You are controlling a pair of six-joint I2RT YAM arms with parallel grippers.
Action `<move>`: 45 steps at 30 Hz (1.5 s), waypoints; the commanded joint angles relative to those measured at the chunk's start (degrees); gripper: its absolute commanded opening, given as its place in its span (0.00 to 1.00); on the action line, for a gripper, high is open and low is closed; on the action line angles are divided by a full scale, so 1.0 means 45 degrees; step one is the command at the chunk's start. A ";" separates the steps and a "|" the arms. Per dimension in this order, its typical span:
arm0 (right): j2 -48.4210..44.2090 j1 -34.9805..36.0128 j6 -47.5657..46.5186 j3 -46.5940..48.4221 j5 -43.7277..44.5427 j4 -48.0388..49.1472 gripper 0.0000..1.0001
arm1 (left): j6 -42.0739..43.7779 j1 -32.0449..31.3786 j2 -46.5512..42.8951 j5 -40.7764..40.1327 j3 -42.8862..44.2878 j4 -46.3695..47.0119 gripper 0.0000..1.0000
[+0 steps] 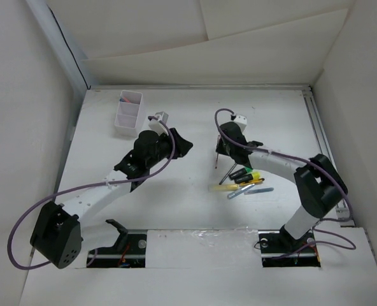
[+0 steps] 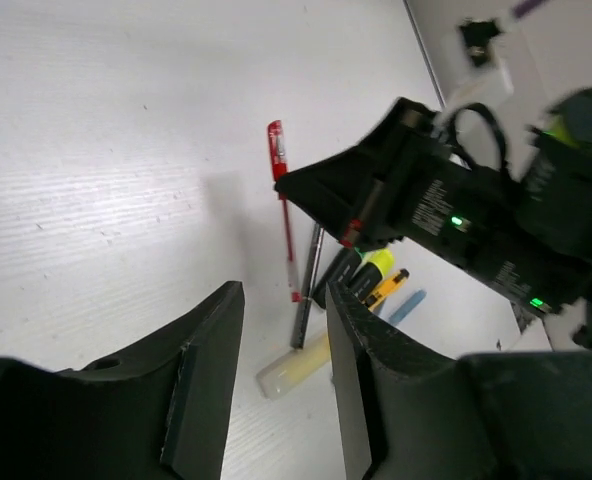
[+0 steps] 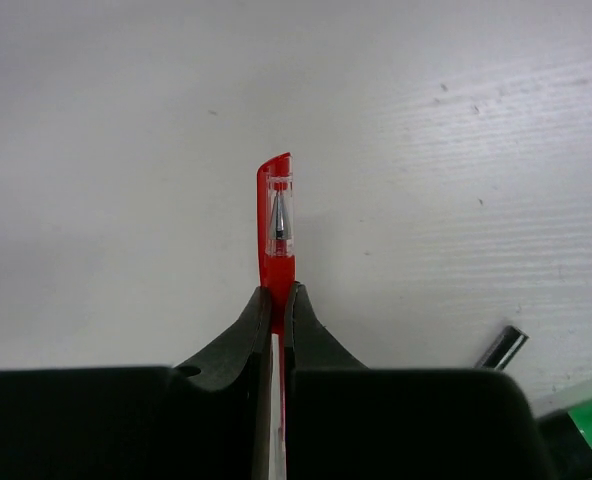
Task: Sort the stationery into containers
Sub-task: Grab a piece of stationery with the right arm, then pass the stationery from the right arm to the left
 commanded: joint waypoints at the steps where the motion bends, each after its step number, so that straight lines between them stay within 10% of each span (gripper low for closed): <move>1: -0.1551 -0.0043 -0.1641 -0.0020 -0.1165 0.1665 0.00 | 0.0341 0.0030 0.0147 -0.1187 0.1357 -0.0669 0.35; 22: -0.2902 0.0542 -0.4690 -0.1488 -0.5952 0.3619 0.00 | -0.0224 -0.0419 0.5090 0.0219 0.4698 -0.1704 0.40; 39: -0.3137 0.0660 -0.4690 -0.1858 -0.5973 0.3874 0.00 | -0.0771 -0.0419 0.5521 -0.0212 0.4153 -0.0807 0.00; 45: -0.4092 0.0660 -0.4573 -0.2267 -0.5544 0.3874 0.45 | -0.1064 0.1005 0.4760 -0.0169 0.4384 -0.0807 0.00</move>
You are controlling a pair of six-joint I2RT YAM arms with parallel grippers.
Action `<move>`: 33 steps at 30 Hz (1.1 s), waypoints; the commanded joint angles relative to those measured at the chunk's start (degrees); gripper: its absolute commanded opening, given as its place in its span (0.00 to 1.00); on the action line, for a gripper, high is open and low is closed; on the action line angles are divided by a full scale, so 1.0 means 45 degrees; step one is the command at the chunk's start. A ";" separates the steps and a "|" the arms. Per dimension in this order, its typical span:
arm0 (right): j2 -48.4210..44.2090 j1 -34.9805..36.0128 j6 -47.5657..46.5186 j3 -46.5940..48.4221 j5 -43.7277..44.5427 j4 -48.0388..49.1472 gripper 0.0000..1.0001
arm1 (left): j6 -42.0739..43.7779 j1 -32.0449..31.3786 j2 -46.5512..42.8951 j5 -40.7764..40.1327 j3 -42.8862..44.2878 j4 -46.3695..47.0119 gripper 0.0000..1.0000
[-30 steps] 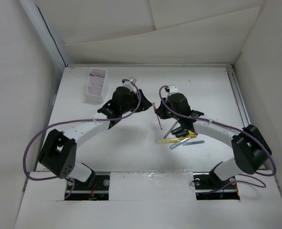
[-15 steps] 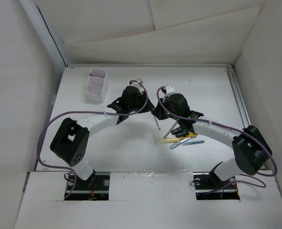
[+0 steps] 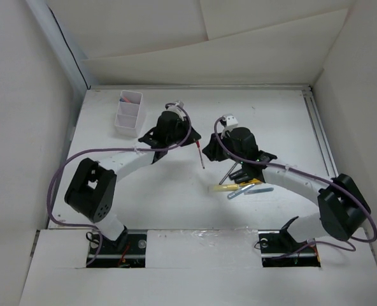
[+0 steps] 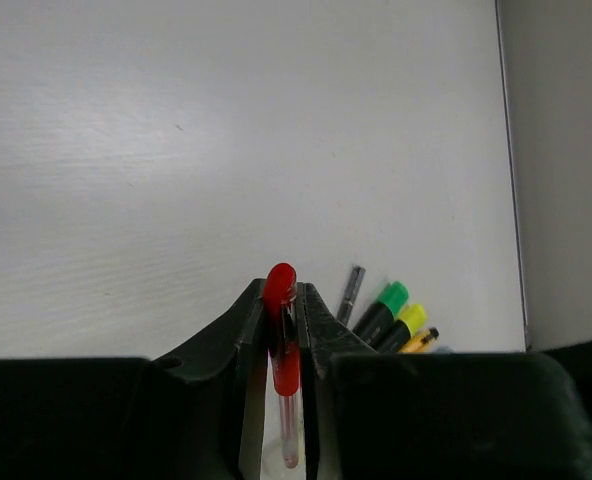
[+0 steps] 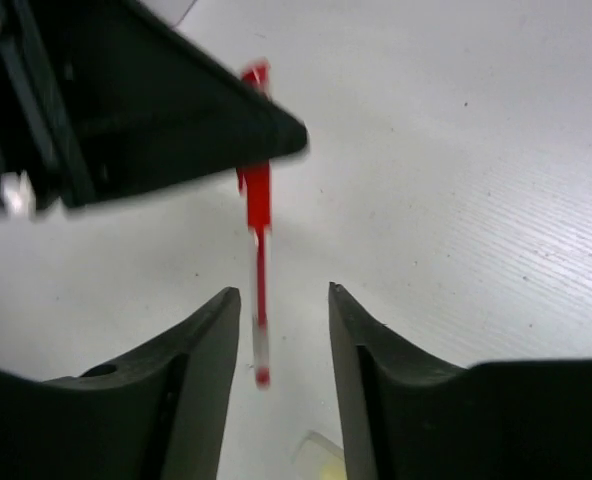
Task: Sort the stationery into containers
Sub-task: Pass the stationery from the right arm to the left, then place the stationery into the container
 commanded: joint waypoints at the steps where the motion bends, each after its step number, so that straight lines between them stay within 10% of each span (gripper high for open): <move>1: -0.1096 0.0130 -0.0061 -0.0354 0.0382 0.0687 0.48 | -0.0058 0.1418 -0.0973 -0.0905 0.0450 0.0354 0.00; 19: -0.2504 0.0013 0.0642 -0.0962 0.1674 0.0512 0.52 | 0.0252 0.7592 0.3126 -0.5319 0.8887 -0.2925 0.00; 33: -0.1685 0.0013 0.0642 -0.0727 0.0873 0.0512 0.52 | 0.1914 0.7887 0.5256 -0.6904 1.0648 -0.2168 0.00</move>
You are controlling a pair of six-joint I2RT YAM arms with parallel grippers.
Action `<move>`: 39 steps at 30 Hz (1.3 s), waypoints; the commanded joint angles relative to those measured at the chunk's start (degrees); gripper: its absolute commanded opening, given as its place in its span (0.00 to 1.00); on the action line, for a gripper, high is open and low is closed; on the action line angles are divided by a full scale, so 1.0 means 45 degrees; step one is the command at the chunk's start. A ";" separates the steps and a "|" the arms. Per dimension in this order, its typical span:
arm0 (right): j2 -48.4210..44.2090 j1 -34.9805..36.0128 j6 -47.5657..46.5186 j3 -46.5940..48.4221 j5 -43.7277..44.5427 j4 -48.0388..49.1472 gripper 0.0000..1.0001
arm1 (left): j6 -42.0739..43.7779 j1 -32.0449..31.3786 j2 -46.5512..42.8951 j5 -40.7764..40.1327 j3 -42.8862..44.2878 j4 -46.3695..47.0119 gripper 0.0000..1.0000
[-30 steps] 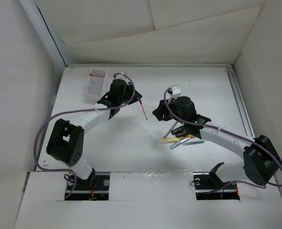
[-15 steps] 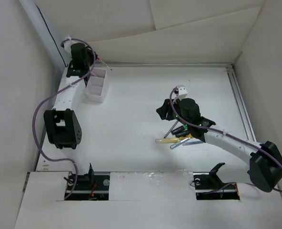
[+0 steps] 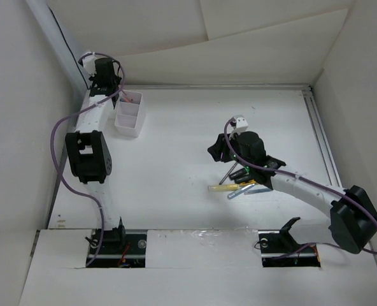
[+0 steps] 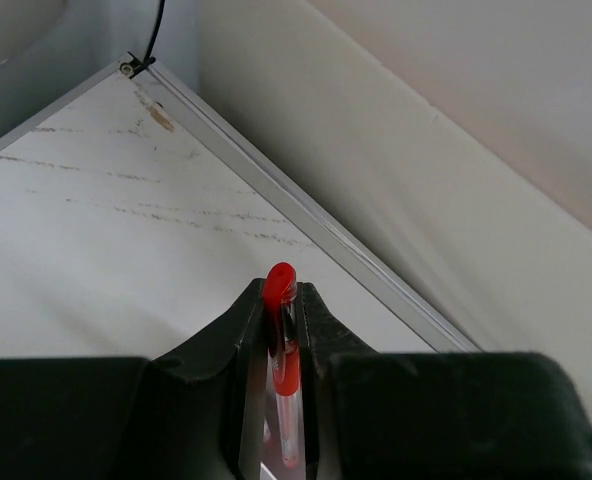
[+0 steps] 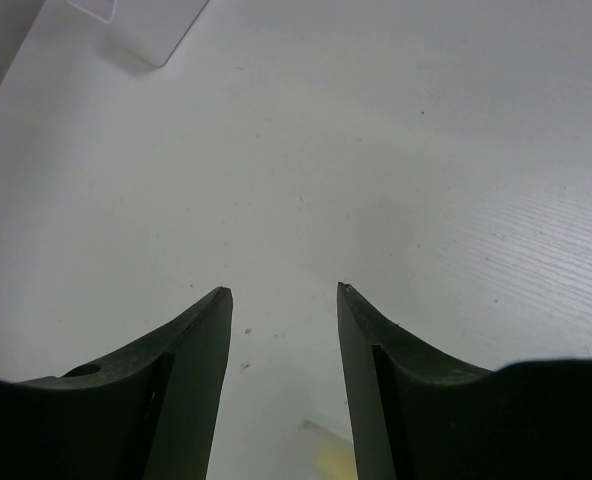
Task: Sort the stationery into containers
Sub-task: Place the stationery into the container
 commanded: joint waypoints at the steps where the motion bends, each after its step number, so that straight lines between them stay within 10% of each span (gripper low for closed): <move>1: 0.0215 -0.0021 0.0152 0.0312 -0.0396 0.0429 0.52 | 0.0563 -0.0010 -0.0076 -0.0405 0.0803 0.0763 0.00; 13: 0.0469 -0.0021 0.0034 0.0429 -0.0357 0.0546 0.52 | 0.1326 -0.0635 -0.0076 -0.0464 -0.1031 0.3069 0.02; 29: 0.0078 -0.0138 0.0288 0.0195 0.1495 0.0081 0.52 | 0.0977 -0.0753 -0.2241 0.0765 -0.2400 0.3713 0.47; 34: 0.0078 -0.0412 0.1165 0.0486 0.4015 -0.1326 0.03 | -0.0156 -0.1141 -0.4969 0.1607 -0.4734 0.4473 0.37; 39: 0.0603 -0.1211 0.1906 0.0722 0.4546 -0.2421 0.00 | -0.1055 -0.3015 -0.7241 0.1626 -0.7455 0.5569 0.34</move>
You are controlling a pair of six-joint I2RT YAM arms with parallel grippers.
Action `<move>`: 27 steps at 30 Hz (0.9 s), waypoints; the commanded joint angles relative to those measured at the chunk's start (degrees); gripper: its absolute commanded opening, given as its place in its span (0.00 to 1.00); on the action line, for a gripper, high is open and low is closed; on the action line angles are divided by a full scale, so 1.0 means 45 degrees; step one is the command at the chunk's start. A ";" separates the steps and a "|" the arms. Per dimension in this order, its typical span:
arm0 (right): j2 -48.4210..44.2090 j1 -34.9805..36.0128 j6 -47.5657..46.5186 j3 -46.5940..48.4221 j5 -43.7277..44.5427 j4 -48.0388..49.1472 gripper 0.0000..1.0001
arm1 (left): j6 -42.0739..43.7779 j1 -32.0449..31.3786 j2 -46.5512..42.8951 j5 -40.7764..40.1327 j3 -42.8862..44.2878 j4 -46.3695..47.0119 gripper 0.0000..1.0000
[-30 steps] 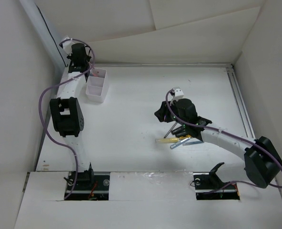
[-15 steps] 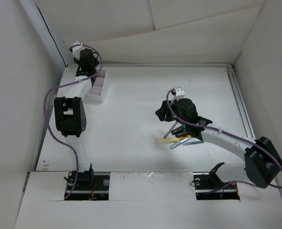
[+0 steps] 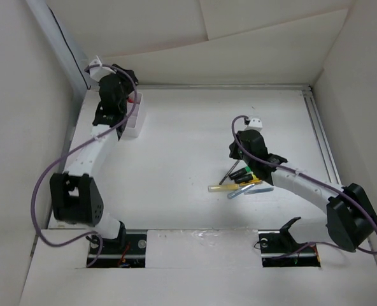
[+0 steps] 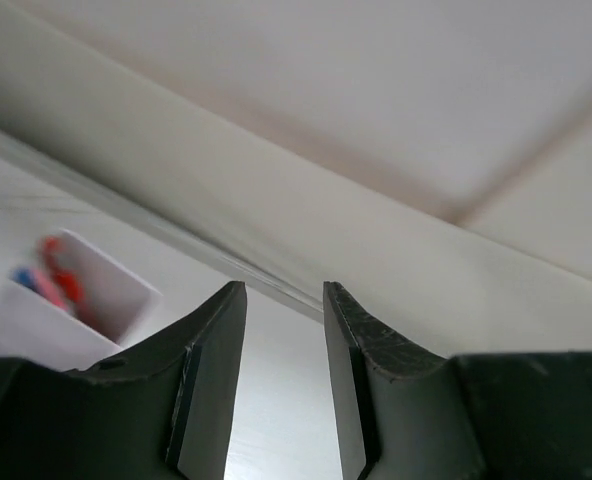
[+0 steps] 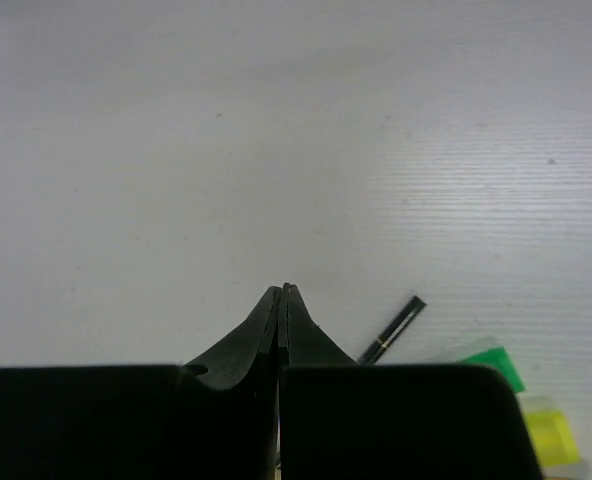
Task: Sort the stationery into containers
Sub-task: Place the stationery into the container, then grab a piece of stationery with the right arm
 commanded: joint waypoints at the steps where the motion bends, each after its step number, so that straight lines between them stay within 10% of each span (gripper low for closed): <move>1: 0.0372 -0.0512 0.0826 0.0828 0.1305 -0.1158 0.00 | -0.0978 -0.1423 -0.1409 0.0388 -0.1468 0.1144 0.33; 11: 0.1779 -0.0650 0.1979 0.0674 0.0936 -0.1943 0.44 | -0.1525 -0.5352 -0.2779 0.1986 -0.6626 0.2489 0.32; 27: 0.3400 -0.0514 0.3501 0.0187 0.1013 -0.1943 0.40 | -0.0512 -0.5353 -0.3013 0.5759 -0.8230 0.2375 0.32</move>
